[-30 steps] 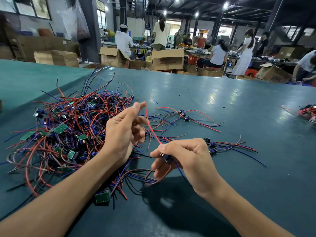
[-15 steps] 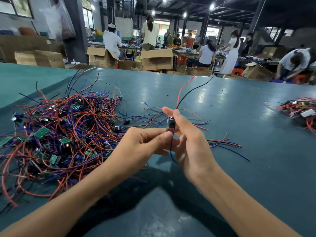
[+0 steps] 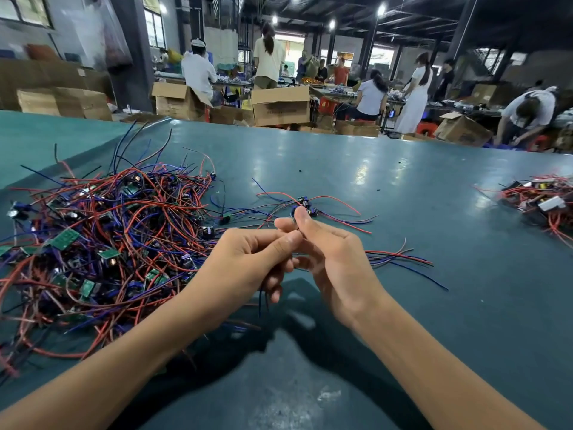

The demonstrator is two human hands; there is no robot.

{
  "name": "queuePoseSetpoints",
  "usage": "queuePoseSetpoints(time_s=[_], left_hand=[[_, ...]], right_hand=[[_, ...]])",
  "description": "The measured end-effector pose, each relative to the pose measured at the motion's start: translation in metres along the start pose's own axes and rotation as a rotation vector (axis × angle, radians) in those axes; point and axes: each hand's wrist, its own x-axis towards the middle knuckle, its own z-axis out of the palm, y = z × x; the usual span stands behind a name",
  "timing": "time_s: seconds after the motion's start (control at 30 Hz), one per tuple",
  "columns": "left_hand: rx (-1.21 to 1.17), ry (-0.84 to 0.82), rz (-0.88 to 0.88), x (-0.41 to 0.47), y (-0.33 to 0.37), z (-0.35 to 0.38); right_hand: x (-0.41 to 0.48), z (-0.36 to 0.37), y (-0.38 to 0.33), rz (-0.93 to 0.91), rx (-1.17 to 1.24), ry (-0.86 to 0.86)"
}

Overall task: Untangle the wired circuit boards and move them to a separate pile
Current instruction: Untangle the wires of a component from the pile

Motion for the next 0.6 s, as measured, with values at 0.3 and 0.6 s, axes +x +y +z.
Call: queuePoseSetpoints(time_s=[0.3,0.6], left_hand=[[-0.094,0.006,-0.075,-0.003,0.004,0.002],[-0.282,-0.368,-0.409,-0.012,0.005,0.008]], right_hand=[[0.001,-0.004,-0.006,0.078,0.108,-0.197],[0.011,-0.017,0.001,0.045,-0.091,-0.017]])
